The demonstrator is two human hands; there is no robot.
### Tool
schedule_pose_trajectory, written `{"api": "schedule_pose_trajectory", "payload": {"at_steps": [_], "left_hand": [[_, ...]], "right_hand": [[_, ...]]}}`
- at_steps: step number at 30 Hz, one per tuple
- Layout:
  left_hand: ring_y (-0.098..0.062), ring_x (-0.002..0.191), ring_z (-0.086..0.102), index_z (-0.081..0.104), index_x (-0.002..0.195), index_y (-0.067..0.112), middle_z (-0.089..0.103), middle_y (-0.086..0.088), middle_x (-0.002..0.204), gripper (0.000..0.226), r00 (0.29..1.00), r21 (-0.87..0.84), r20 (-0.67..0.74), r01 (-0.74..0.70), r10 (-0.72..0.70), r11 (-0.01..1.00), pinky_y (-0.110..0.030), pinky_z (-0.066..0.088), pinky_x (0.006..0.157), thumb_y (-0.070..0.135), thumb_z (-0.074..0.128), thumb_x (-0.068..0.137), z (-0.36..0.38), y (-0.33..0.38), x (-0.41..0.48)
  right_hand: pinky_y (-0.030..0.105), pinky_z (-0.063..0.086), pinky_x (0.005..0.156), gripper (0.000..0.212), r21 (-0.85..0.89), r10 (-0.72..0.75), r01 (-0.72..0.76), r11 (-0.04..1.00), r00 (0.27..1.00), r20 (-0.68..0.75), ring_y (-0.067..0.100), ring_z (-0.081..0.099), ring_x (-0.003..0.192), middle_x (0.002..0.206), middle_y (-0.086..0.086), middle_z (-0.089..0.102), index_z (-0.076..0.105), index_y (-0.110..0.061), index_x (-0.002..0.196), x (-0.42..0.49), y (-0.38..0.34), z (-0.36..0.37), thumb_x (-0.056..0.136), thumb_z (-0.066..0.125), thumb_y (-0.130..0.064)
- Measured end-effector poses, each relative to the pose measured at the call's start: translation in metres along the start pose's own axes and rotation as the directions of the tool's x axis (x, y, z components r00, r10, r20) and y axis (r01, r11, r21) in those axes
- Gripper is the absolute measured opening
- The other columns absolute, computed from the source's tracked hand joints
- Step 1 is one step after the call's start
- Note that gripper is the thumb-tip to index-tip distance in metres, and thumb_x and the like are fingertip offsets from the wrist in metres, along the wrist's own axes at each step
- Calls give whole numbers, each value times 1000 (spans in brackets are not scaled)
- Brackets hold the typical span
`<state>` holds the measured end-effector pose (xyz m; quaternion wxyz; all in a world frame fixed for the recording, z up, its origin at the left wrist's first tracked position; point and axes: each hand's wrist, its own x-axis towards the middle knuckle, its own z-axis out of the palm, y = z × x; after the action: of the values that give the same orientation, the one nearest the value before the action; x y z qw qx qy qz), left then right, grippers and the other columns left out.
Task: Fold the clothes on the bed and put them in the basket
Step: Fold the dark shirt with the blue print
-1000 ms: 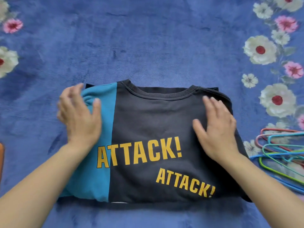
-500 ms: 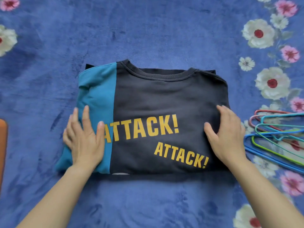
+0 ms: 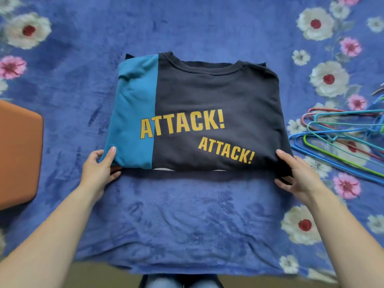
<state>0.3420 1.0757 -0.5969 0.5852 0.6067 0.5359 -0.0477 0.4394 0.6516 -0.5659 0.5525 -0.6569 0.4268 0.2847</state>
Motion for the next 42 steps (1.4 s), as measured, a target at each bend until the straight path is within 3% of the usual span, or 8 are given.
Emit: {"api": "schedule_pose_trajectory", "payload": {"at_steps": [9,12,16,23,27,30,34,42], "left_hand": [[1,55,56,47,79,25,63,10,70,20,984,-236,2,-171,177,957,-16,53,56,23,58,96,-66,11,-4],[3,51,58,45,80,25,58,3,82,22,996,-159,-51,-83,76,984,-14,53,52,18,59,96,-72,-20,-13],[-4,79,61,45,83,27,59,5,90,22,991,-235,-114,-97,72,967,-19,58,60,16,59,96,-59,-32,-5],[-18,93,63,47,90,26,58,-11,111,16,939,-299,-335,-185,79,936,-34,61,76,16,60,94,-63,-52,-2],[-36,133,38,41,135,8,37,-23,146,48,818,354,-541,13,194,935,-47,29,110,23,55,92,-32,-64,-11],[-38,142,22,37,143,4,26,-23,154,55,729,682,-127,-428,672,593,-47,17,113,26,45,93,31,-45,-48],[-22,150,-8,11,155,22,-2,-6,163,64,592,670,522,-730,613,135,-41,-3,119,46,21,97,106,-42,-65],[-15,139,-33,-20,147,28,-34,1,152,64,700,747,603,-664,383,37,-42,-12,118,53,-6,90,137,-53,-49]], "right_hand": [[18,49,52,63,3,-131,132,991,976,176,13,58,64,72,6,55,54,-4,90,-17,13,-45,44,92,-26],[15,36,42,44,-298,-89,105,949,994,67,11,48,55,71,3,54,46,-20,73,-22,53,-41,62,88,-16],[26,48,55,34,-205,-80,80,975,997,6,18,63,66,101,15,69,58,-8,106,-20,66,-31,78,73,3],[20,37,49,24,-386,126,-18,922,959,256,13,56,52,65,6,63,58,-11,82,-34,41,-48,68,78,-12],[10,26,35,28,-468,83,56,882,959,271,0,41,36,56,-5,50,54,-11,78,-33,48,-40,74,81,-17],[22,37,58,35,-324,5,69,944,975,222,8,51,60,70,-4,56,58,-20,76,-22,45,-31,59,84,-37],[32,54,72,40,-122,31,6,993,953,300,19,70,80,98,5,74,68,-17,100,-14,35,-13,67,81,-33],[36,54,77,25,-98,235,-214,972,865,444,33,68,77,97,21,71,77,0,86,-43,-19,17,72,61,-15]]}}
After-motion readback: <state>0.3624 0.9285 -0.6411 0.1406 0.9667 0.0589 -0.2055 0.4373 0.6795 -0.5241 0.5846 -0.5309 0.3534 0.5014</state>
